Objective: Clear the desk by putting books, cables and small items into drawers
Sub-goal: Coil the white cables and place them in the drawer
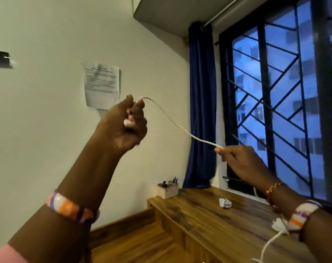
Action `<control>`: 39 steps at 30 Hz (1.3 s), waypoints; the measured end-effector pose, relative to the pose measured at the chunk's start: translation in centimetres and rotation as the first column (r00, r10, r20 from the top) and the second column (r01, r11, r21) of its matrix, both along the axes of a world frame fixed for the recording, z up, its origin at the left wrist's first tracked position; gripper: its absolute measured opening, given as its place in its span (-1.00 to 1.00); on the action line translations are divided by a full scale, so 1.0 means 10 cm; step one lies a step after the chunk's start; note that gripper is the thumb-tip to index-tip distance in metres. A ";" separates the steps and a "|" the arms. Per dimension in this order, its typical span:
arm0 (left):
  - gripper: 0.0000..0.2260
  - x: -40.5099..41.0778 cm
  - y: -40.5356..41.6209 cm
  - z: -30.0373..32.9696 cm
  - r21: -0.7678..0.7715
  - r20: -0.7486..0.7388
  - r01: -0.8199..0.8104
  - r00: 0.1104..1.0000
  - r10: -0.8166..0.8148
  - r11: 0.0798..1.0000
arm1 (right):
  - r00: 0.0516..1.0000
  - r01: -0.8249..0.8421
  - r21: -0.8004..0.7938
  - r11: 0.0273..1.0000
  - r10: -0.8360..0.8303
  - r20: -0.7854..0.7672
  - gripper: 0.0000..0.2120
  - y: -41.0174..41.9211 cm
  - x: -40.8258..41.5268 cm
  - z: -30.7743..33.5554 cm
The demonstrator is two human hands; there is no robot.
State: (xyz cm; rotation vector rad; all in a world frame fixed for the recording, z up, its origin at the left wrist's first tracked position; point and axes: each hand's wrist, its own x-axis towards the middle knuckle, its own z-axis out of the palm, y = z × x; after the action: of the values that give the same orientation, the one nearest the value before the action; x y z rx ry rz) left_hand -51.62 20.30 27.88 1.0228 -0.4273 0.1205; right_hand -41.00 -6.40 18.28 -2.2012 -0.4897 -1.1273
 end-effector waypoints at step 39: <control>-0.61 -0.45 1.83 -0.42 0.295 0.343 0.147 0.906 -0.248 0.944 | 0.992 0.000 -0.300 0.954 0.039 0.123 -0.45 2.24 -0.90 0.30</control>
State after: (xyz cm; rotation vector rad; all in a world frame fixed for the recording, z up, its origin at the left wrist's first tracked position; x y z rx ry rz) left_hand -56.17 38.55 23.71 1.2137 -0.9174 0.0767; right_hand -49.98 16.04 21.30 -2.3816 -0.7818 -1.2581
